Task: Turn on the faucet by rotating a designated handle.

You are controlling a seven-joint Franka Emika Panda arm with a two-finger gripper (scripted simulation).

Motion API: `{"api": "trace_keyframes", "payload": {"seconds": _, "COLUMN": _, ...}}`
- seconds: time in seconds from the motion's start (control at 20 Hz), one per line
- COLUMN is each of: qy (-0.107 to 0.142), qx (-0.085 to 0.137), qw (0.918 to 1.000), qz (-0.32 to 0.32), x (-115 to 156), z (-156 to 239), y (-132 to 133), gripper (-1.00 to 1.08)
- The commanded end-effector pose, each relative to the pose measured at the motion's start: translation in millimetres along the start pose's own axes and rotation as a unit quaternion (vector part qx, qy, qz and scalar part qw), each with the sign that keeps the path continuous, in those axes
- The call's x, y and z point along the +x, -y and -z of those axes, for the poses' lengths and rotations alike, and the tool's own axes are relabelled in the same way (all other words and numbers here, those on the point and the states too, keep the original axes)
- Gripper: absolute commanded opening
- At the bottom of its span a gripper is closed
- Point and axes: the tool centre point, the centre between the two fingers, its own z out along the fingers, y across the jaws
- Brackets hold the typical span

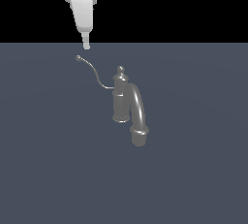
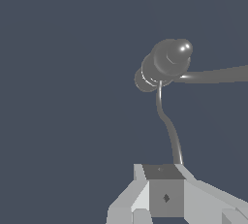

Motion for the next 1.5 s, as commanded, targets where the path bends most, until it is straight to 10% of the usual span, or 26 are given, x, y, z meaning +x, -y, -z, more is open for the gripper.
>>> {"api": "trace_keyframes", "payload": {"seconds": 0.0, "qy": -0.001, "qx": 0.000, "qw": 0.9998, "qz": -0.020, "x": -3, "z": -11, "y": 6, "gripper": -1.00}}
{"api": "trace_keyframes", "payload": {"seconds": 1.45, "qy": -0.003, "qx": -0.002, "qw": 0.9982, "qz": -0.060, "x": -14, "z": -35, "y": -20, "gripper": -1.00}}
